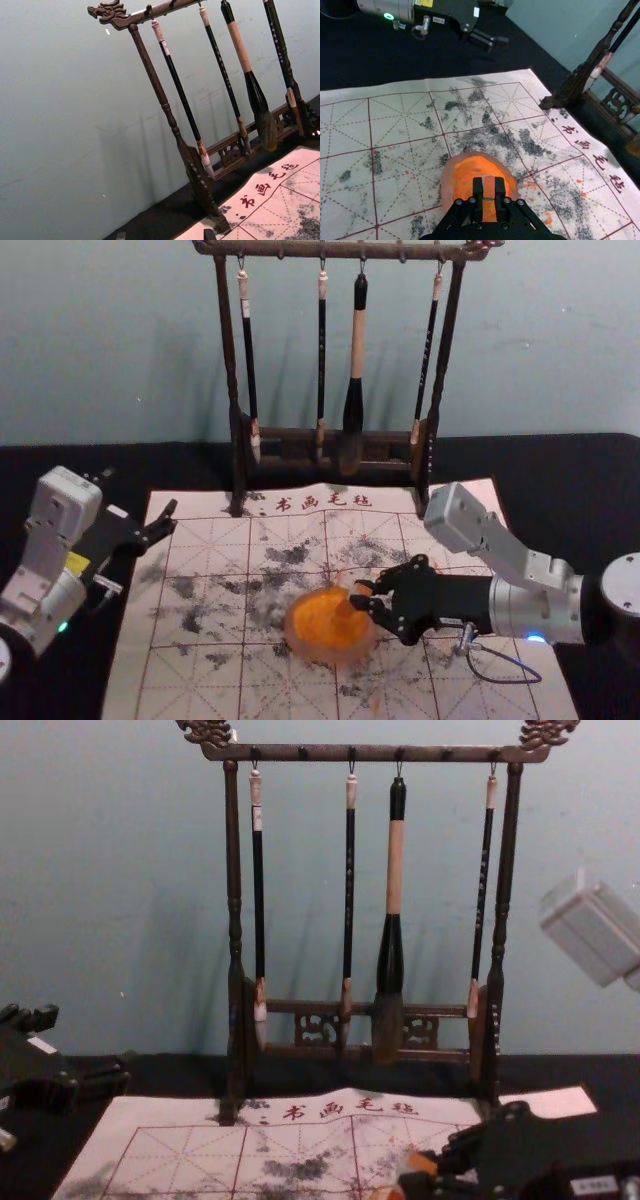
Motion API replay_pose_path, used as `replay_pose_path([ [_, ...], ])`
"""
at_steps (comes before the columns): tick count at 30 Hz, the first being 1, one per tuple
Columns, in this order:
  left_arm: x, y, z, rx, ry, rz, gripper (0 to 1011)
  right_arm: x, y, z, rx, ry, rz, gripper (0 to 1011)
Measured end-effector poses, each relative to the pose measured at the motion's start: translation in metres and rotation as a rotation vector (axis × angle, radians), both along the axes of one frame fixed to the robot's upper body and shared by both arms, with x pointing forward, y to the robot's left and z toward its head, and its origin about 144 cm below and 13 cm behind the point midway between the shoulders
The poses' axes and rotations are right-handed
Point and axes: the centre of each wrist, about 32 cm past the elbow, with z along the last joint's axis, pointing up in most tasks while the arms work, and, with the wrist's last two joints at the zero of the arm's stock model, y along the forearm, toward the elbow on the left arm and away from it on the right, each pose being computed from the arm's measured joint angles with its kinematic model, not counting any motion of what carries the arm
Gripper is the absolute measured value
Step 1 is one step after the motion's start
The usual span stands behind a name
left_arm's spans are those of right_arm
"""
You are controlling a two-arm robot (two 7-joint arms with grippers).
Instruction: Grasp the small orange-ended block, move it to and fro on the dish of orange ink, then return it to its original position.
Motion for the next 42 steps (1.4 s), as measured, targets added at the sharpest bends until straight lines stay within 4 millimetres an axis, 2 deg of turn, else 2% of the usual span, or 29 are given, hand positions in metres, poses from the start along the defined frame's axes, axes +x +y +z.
replay_pose_path([
  [11,0.000,0.000,0.000,0.000,0.000,0.000,1001,-0.009,-0.015,0.015,0.022,-0.006,-0.034,105],
  [25,0.000,0.000,0.000,0.000,0.000,0.000,1001,-0.038,-0.058,0.042,0.061,-0.060,-0.146,105],
  [30,0.000,0.000,0.000,0.000,0.000,0.000,1001,-0.049,-0.070,0.043,0.048,-0.060,-0.180,106],
  [42,0.000,0.000,0.000,0.000,0.000,0.000,1002,-0.056,-0.082,0.035,0.036,-0.026,-0.243,105],
])
